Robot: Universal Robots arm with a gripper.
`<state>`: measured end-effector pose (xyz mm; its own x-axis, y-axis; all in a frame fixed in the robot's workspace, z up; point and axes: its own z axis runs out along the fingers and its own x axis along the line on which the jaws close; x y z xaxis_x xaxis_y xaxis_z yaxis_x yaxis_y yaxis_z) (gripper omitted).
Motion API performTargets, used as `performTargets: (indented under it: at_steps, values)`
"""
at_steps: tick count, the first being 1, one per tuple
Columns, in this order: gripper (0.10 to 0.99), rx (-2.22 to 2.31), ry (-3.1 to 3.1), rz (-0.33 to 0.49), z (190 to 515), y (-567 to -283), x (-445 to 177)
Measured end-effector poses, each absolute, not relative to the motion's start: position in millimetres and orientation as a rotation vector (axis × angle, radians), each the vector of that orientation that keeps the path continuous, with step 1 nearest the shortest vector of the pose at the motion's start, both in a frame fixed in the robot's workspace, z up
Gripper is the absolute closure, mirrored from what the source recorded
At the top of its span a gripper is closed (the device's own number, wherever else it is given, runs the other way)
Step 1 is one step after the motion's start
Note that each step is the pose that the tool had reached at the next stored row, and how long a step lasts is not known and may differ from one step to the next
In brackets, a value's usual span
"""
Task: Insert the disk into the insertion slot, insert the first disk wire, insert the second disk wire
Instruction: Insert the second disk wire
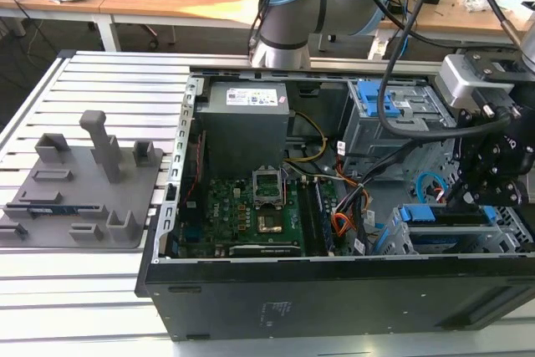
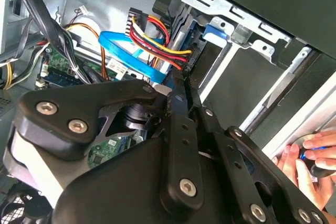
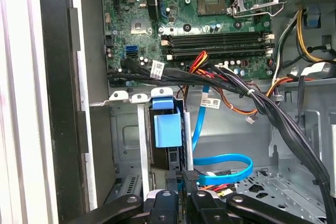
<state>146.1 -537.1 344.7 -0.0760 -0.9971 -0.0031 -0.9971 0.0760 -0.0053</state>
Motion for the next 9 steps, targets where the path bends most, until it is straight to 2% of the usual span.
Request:
performTargets:
  at_steps: [9]
  values:
    - [0.925, -2.133, 2.302, -0.007, 350.9, -535.0, 145.7]
